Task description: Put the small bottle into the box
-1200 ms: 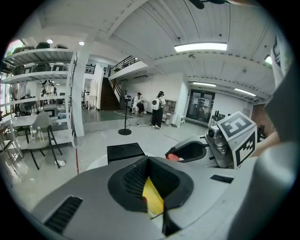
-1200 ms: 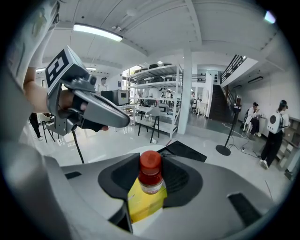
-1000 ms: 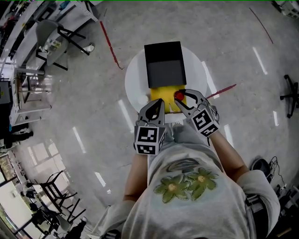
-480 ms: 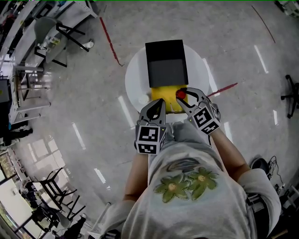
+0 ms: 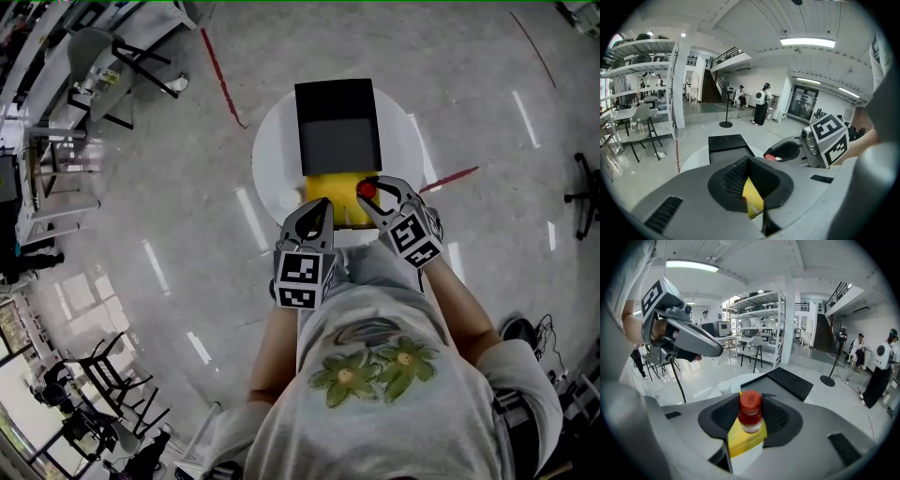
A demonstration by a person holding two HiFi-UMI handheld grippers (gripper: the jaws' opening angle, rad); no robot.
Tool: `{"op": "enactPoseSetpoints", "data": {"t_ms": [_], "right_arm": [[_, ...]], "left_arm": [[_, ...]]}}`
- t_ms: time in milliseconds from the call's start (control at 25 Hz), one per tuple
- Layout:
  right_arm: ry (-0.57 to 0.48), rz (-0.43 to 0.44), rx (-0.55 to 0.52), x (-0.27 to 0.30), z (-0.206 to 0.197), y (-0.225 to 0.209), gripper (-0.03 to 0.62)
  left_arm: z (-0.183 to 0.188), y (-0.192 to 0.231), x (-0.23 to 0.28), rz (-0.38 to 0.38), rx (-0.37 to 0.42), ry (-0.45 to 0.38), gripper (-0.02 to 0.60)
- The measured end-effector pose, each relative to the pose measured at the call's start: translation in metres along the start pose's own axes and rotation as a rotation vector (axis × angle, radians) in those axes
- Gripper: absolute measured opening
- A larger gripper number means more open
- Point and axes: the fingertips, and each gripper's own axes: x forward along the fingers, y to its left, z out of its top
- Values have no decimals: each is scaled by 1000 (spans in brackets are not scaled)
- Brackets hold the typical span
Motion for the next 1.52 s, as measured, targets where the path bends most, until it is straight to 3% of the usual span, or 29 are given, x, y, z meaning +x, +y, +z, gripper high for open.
{"op": "enactPoseSetpoints", "data": {"t_ms": [1520], "right_arm": [[116, 11, 7, 41, -33, -5, 150]], "left_arm": [[-15, 21, 24, -36, -2, 71, 0]]}}
